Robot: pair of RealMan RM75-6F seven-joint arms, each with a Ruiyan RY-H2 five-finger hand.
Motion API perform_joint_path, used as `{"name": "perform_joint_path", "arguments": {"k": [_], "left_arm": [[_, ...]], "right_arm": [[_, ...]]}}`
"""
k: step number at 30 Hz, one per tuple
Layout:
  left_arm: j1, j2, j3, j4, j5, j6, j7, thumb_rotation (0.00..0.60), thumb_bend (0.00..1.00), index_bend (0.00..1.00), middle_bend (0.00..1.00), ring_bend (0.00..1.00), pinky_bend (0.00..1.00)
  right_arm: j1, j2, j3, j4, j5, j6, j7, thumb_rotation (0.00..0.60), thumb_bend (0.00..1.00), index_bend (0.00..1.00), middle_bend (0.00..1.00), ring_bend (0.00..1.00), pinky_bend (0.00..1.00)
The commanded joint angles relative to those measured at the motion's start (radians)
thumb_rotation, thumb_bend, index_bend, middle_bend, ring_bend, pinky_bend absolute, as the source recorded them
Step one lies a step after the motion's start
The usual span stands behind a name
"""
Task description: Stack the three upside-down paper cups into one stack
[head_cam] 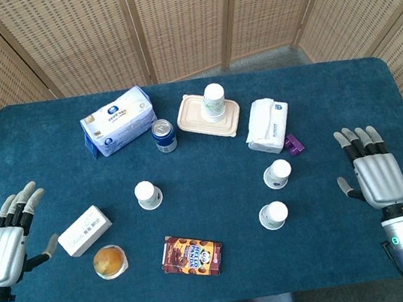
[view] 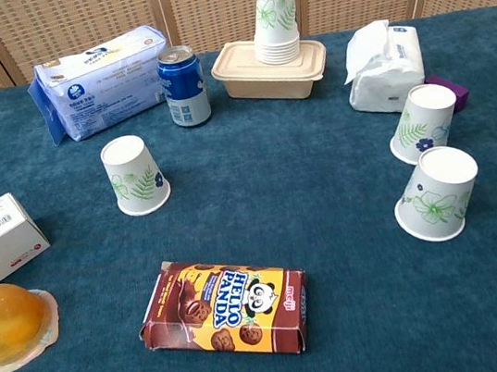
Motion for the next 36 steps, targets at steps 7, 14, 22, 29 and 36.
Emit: {"name": "perform_joint_path", "arguments": {"k": [7, 14, 22, 29, 36], "left_arm": [[0.004, -0.001, 0.002, 0.0, 0.013, 0.011, -0.004, 0.6, 0.41, 0.03, 0.0, 0.0, 0.01], [0.001, 0.0, 0.002, -0.001, 0.018, 0.008, -0.006, 0.6, 0.41, 0.03, 0.0, 0.0, 0.01], [0.0, 0.002, 0.001, -0.001, 0.018, 0.006, -0.009, 0.6, 0.41, 0.03, 0.0, 0.0, 0.01], [-0.004, 0.004, 0.0, -0.006, 0.024, 0.005, -0.006, 0.6, 0.41, 0.03, 0.0, 0.0, 0.01], [0.001, 0.01, 0.001, -0.011, 0.032, 0.016, -0.007, 0.6, 0.41, 0.03, 0.0, 0.0, 0.01]], "right_arm": [[0.0, -0.001, -0.005, -0.001, -0.02, -0.001, 0.028, 0.539, 0.37, 0.0, 0.06, 0.0, 0.02], [-0.005, 0.007, -0.012, -0.007, -0.034, -0.001, 0.044, 0.54, 0.37, 0.0, 0.06, 0.0, 0.02], [0.003, 0.003, -0.019, -0.005, -0.052, -0.022, 0.069, 0.541, 0.37, 0.0, 0.06, 0.0, 0.03], [0.047, -0.025, -0.02, 0.017, -0.077, -0.087, 0.092, 0.568, 0.37, 0.0, 0.07, 0.0, 0.06], [0.134, -0.066, 0.008, 0.051, -0.062, -0.2, 0.123, 0.6, 0.37, 0.0, 0.08, 0.0, 0.11]]}}
